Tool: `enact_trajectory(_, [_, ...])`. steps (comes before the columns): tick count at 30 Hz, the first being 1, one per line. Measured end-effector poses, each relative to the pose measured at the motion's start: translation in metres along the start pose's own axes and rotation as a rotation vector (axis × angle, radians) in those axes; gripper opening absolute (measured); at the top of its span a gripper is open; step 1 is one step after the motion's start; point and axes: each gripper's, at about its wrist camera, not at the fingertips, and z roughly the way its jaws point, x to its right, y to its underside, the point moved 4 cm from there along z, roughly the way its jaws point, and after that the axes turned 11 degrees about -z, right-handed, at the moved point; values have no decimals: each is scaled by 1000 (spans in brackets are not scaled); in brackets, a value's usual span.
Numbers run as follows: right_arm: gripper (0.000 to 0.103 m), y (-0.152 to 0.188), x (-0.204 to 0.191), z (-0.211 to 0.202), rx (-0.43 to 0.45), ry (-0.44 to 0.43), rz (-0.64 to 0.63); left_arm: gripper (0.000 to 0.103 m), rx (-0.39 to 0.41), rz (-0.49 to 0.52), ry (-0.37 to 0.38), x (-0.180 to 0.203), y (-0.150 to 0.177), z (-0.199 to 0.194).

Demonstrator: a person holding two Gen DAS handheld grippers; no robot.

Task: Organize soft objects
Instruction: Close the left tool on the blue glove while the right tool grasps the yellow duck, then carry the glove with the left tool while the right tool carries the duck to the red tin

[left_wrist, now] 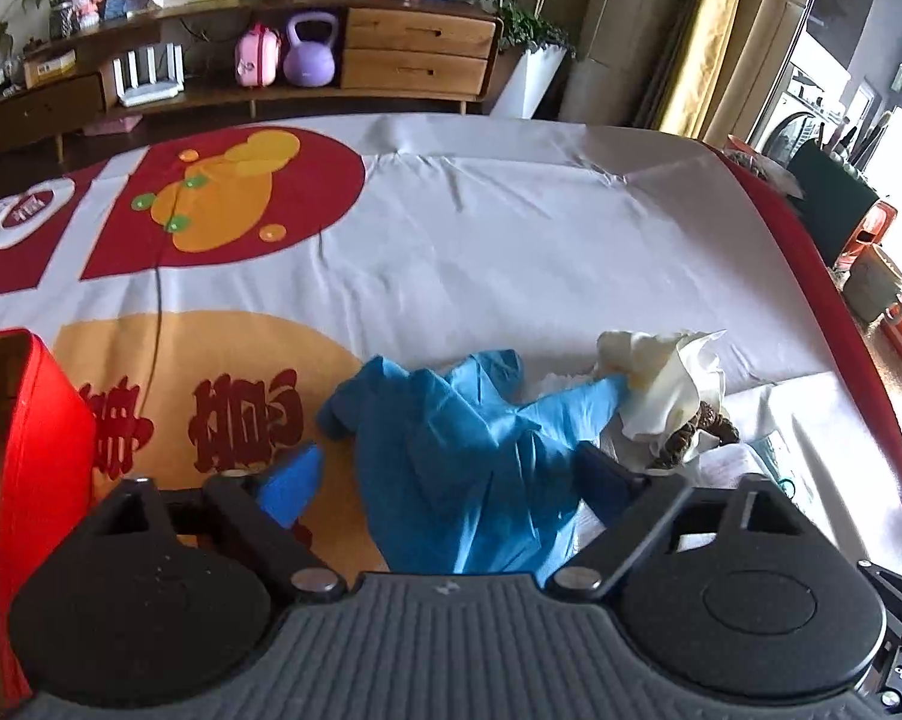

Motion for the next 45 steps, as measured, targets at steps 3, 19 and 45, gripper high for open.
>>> enact_trajectory(3, [74,0,0,0,6,2,4,71,0,-18,13,-4,0,-2])
enact_trajectory(19, [35,4,11,-7,17,35,56,15,-19,-72,51,-21,-1,-7])
enact_trajectory(45, [21,-3,-7,-77,116,2,31,8,102,-65,77,-39,2,-103])
